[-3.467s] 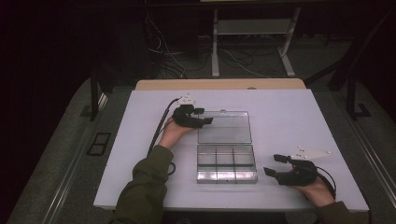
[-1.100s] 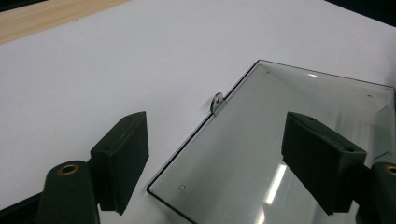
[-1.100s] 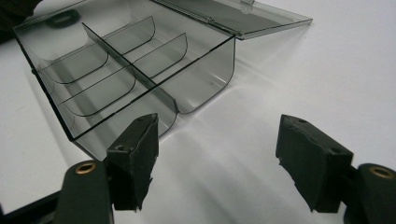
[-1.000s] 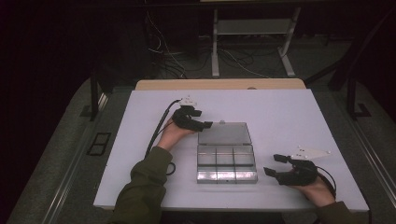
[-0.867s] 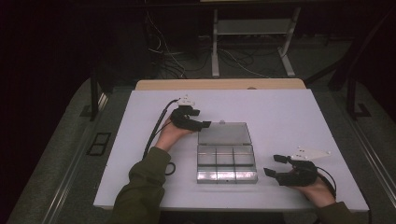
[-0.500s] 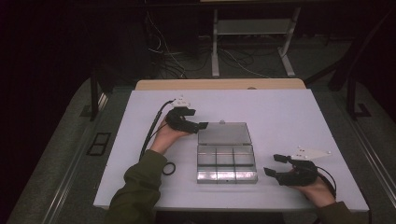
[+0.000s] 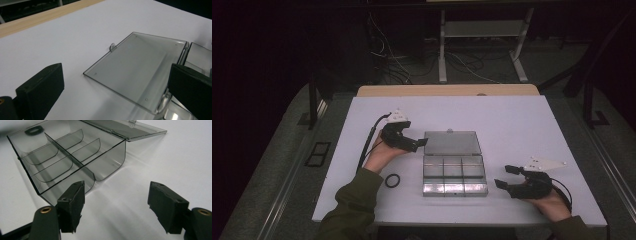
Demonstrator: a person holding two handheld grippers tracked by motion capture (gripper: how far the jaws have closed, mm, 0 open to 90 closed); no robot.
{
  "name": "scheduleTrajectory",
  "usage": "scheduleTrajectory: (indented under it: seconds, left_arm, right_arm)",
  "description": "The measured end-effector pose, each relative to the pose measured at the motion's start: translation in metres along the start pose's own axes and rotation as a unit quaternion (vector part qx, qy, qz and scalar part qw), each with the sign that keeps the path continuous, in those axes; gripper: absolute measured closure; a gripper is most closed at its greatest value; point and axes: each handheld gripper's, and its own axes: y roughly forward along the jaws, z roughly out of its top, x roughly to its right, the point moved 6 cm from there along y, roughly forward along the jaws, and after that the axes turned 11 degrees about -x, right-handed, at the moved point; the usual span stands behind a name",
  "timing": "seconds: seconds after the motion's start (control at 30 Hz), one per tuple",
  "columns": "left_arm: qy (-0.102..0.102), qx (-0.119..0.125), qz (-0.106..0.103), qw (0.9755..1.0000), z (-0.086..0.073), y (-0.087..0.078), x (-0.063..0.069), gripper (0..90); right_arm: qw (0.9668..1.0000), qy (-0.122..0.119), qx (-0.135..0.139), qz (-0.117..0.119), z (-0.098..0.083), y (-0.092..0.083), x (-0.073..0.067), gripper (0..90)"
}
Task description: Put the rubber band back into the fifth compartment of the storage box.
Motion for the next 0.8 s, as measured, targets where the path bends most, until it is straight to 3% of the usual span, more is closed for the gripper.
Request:
scheduleTrajectory:
  seconds: [0.5,0.8]
  left_arm:
    - [-0.006,0.011,0.01,0.9999,-0.018,-0.029,0.008,0.0]
    - [-0.013,0.008,0.014,0.9998,-0.037,-0.04,0.012,0.0]
  right_arm:
    - [1.0,0.0,0.001,0.0,0.0,-0.001,0.0,29.5]
    - [1.0,0.004,0.007,-0.002,0.001,-0.002,0.001,26.8]
